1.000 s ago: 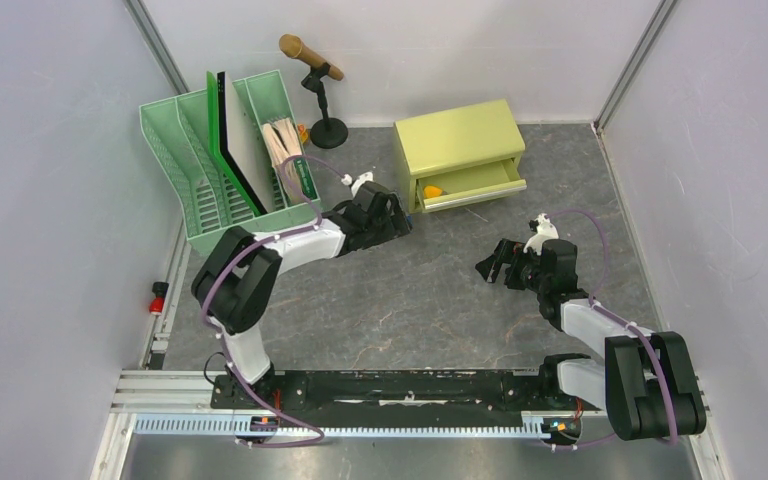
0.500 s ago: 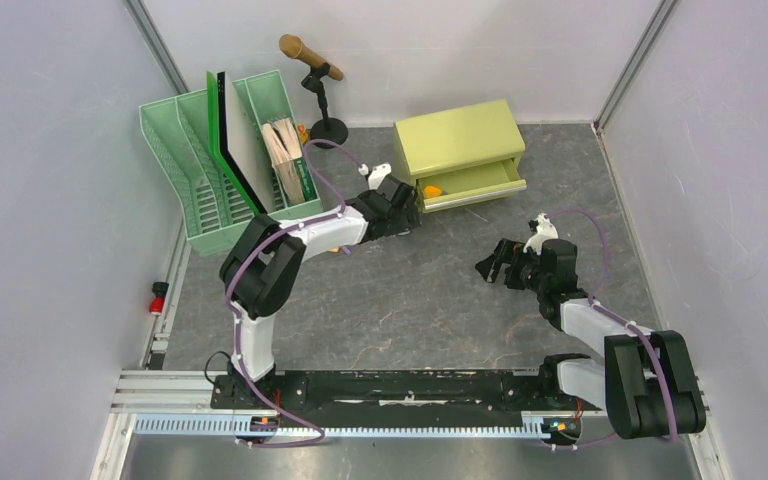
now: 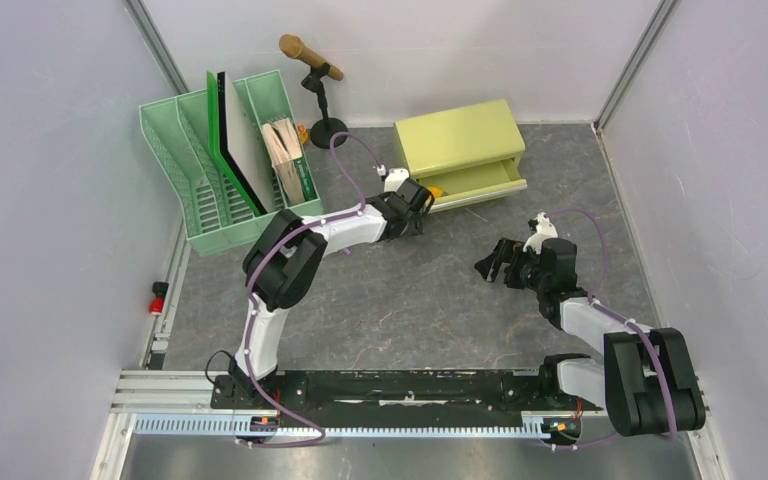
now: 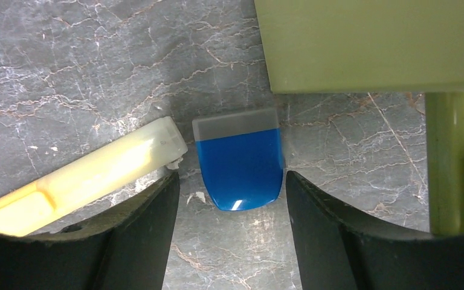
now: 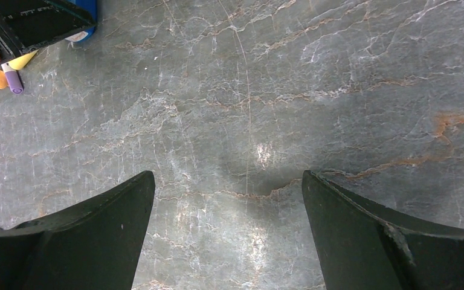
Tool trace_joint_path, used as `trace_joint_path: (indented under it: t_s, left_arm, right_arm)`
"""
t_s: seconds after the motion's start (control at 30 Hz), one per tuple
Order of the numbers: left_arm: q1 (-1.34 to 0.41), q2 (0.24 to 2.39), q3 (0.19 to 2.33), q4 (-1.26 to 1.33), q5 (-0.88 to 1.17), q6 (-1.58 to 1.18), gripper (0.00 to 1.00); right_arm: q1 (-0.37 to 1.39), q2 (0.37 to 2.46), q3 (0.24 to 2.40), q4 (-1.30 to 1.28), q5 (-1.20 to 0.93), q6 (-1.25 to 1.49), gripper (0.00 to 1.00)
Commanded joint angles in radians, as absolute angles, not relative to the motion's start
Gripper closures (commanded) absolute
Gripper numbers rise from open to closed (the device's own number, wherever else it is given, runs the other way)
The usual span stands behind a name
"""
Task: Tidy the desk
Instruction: Pick up the stationery from the center of the board.
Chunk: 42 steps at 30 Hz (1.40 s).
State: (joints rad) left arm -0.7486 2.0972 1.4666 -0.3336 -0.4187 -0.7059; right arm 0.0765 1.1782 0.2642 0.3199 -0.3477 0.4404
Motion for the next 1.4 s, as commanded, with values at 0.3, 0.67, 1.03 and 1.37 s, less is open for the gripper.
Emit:
trace_joint_path:
  t_s: [0.3, 0.67, 1.03, 1.37]
  left_arm:
    - [-0.748, 2.148, 1.532, -0.305, -0.491, -0.642, 0.31]
    - [-0.738, 2.165, 1.542, -0.296, -0.465, -0.596, 0.53]
    - [-0.738, 2.013, 1.363, -0.143, -0.369, -0.576, 0.58]
    - [-0.737, 1.787, 1.171, -0.029, -0.282, -0.598, 0.59]
  right_arm:
    - [0.075, 1.204, 0.273, 0.292, -0.367, 0.445, 0.02]
    - [0.076, 1.217, 0.268, 0.302, -0.370, 0.448, 0.02]
    - [0.075, 1.224, 0.266, 0.312, -0.377, 0.453, 0.02]
    - [0.075, 1.203, 0.248, 0.324, -0.376, 0.463, 0.02]
